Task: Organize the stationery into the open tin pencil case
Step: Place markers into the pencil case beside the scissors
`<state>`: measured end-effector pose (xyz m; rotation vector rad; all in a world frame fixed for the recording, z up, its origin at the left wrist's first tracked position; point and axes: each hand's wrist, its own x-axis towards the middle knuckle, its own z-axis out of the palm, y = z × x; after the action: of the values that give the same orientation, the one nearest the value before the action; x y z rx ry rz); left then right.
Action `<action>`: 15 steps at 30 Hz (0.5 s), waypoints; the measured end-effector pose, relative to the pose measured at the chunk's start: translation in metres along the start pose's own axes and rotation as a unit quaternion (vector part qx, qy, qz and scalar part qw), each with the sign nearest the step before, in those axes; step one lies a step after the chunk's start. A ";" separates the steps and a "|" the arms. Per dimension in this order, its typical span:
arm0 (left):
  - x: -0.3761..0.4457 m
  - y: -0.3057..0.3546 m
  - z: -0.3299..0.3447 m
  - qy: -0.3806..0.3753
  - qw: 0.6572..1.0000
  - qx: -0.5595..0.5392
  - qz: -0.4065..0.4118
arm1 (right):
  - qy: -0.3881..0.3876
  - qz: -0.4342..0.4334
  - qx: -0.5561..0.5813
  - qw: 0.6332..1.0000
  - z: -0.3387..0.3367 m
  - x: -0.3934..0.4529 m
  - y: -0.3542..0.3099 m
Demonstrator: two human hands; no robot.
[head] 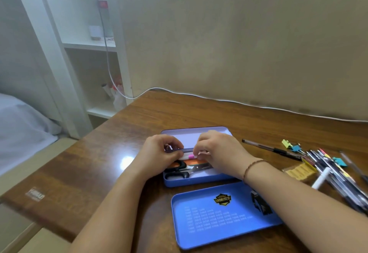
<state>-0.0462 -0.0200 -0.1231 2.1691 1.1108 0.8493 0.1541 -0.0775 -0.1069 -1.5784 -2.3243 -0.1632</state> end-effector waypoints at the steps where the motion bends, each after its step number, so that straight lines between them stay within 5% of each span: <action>1: 0.000 0.000 0.000 -0.001 1.000 0.003 -0.001 | 0.000 0.004 -0.005 1.000 0.000 0.001 0.000; 8: 0.001 -0.003 0.001 0.003 1.000 0.004 -0.003 | 0.039 0.020 -0.012 0.999 -0.028 -0.021 0.003; 15: 0.000 -0.001 0.003 0.021 0.998 -0.027 0.049 | 0.041 0.109 -0.044 0.992 -0.104 -0.137 0.073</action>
<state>-0.0448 -0.0204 -0.1257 2.1862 0.9964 0.9610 0.2878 -0.1987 -0.0607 -1.8199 -2.0914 -0.2764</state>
